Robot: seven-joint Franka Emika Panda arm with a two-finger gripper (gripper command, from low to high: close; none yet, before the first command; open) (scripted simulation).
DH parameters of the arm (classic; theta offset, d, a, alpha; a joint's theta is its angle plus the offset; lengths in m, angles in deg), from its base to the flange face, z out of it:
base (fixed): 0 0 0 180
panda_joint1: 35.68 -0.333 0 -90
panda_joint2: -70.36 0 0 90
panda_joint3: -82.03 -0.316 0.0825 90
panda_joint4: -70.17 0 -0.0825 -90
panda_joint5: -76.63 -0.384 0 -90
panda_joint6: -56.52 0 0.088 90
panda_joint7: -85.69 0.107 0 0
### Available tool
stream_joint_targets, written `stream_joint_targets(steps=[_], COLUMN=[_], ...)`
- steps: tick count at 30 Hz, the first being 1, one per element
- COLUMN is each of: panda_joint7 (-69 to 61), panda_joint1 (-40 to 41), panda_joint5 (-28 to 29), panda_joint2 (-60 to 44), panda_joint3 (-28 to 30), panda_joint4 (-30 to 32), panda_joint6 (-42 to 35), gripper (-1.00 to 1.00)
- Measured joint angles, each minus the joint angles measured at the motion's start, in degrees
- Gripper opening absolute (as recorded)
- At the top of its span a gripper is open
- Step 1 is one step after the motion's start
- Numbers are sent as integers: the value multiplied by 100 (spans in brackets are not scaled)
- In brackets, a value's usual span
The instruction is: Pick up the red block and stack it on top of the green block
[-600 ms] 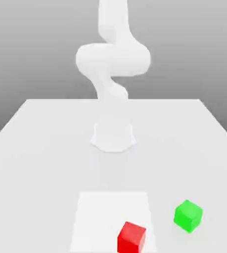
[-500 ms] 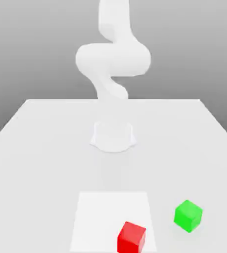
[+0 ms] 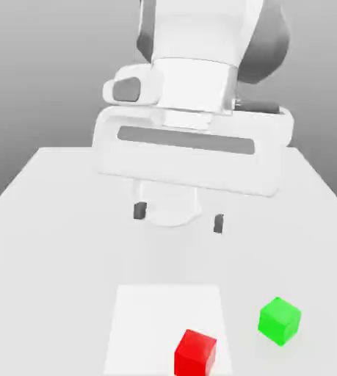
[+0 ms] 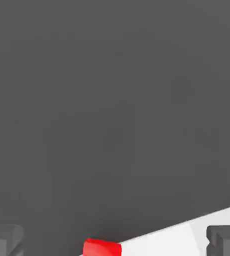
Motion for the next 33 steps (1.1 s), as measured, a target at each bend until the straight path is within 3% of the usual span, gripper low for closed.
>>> stream_joint_targets(steps=[8,12,13,20,25,33], panda_joint7=[619,861,908,918,676,1302], panda_joint1=[-87,-243,-294,-297,-188,-1251], panda_joint5=[-223,14,74,83,-289,-505], panda_joint2=[-1581,-2406,-2574,-2596,-1706,-787], panda_joint3=[-58,138,201,204,-60,-991], panda_joint4=[201,101,75,73,247,992], panda_joint6=[636,1262,1399,1424,715,548], gripper=[0,0,-100,-100,-100,-100])
